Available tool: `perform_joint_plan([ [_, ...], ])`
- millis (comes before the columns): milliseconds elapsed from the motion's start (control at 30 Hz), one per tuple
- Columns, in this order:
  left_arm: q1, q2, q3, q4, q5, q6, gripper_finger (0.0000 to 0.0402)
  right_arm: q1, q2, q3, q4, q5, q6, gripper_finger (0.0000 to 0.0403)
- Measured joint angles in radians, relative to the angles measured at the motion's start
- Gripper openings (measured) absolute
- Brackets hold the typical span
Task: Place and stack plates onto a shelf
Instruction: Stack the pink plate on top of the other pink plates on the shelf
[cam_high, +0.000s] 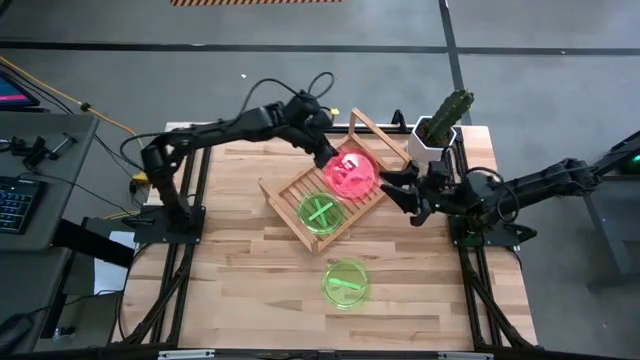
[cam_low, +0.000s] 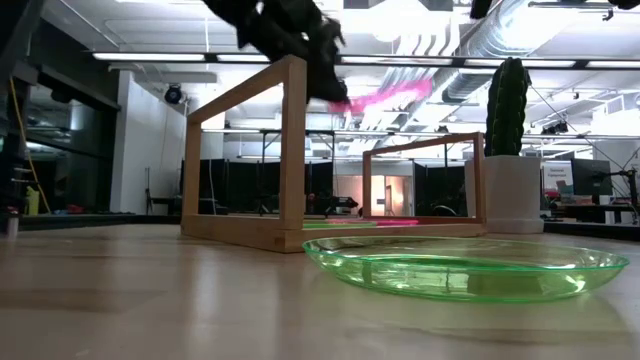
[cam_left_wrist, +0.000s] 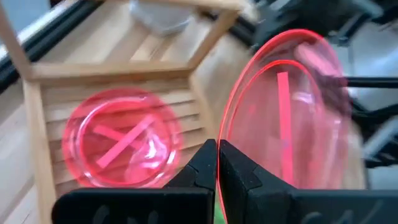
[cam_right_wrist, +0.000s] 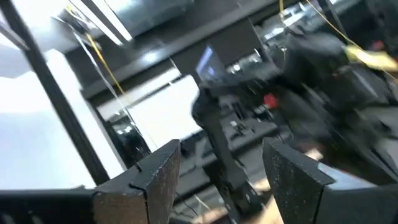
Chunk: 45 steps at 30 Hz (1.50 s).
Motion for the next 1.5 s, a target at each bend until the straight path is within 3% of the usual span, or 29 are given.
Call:
perform_joint_plan([
  [167, -0.001, 0.094, 0.0, 0.027, -0.069, -0.002, 0.0, 0.0, -0.03, 0.0, 0.015, -0.002, -0.021, 0.021],
  [500, 0.006, 0.208, 0.0, 0.057, -0.341, -0.063, 0.0, 0.0, -0.034, 0.0, -0.021, -0.005, -0.024, 0.021],
  [1333, -0.014, 0.265, -0.014, 0.1, -0.431, -0.115, 0.0001, 0.0, -0.034, 0.0, -0.051, -0.004, -0.032, 0.021],
  [1500, -0.021, 0.265, -0.014, 0.109, -0.431, -0.098, 0.0027, 0.0, -0.034, 0.0, -0.051, -0.001, -0.042, 0.021],
])
